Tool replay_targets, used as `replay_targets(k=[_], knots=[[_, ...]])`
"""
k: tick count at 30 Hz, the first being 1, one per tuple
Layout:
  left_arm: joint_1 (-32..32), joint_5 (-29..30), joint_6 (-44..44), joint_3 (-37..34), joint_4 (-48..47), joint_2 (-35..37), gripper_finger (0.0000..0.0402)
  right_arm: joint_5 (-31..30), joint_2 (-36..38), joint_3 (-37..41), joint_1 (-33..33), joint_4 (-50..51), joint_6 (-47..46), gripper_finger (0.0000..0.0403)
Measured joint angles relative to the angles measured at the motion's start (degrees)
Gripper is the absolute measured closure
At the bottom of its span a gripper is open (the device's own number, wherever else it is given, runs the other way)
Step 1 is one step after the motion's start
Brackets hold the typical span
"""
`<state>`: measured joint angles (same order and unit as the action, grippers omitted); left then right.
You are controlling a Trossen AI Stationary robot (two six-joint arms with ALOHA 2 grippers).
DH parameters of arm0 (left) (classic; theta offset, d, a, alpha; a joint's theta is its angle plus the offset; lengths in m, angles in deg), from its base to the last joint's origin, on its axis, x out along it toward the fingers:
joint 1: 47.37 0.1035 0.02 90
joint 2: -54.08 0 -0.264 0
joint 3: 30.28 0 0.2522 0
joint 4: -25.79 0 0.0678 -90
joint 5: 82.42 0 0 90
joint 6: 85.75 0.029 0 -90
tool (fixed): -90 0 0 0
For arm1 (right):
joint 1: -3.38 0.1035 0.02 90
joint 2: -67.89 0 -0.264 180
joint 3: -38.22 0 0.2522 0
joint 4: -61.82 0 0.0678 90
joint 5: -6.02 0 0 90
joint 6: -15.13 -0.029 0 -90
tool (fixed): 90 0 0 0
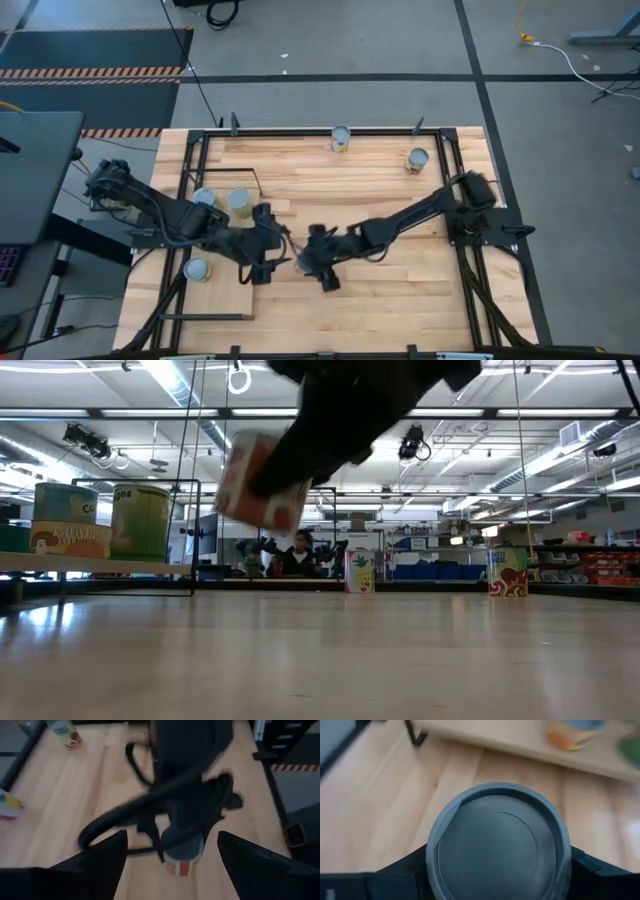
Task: Pick and place cans onto a shelf
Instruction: Put the canned tomatoes on the shelf
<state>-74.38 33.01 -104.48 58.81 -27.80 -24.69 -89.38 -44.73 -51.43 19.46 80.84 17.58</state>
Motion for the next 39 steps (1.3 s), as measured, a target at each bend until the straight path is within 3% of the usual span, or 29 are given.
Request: replay_targets(k=[5, 8, 12, 20, 26, 30, 39], knots=[[-2.84, -1.43, -3.31, 0.03, -1.92, -0.76, 0.0088, 0.66, -6.49, -4.64, 0.77, 0.73, 4.29, 0.0125], [-4.19, -4.18, -8.75, -0.02, -6.43, -0.82, 0.0088, 0.80, -8.18, -4.94, 1.11, 0.57, 5.25, 0.0095], [-5.96, -12.28, -18.65, 0.00, -12.42, -0.79, 0.0088, 0.66, -8.49, -4.83, 1.05, 2.49, 5.03, 0.0066], [-8.90, -13.89, -23.16, 0.00, -13.89, -1.13, 0.0088, 3.87, -6.30, -4.87, 1.07, 3.43, 5.01, 0.0058], [-7.83, -13.48, -26.52, 0.02, -14.96, -3.07, 0.0088, -3.23, 2.19, -4.71, 1.79, 17.01, 3.57, 0.0061], [-7.51, -8.60, -26.01, 0.09, -11.94, -9.16, 0.0088, -9.64, 9.56, 1.91, 3.52, 19.99, -1.47, 0.0068], [-6.08, -5.98, -29.15, -0.09, -5.80, -25.24, 0.0088, -13.79, 23.45, 23.00, 5.61, 10.09, -14.92, 0.0076]])
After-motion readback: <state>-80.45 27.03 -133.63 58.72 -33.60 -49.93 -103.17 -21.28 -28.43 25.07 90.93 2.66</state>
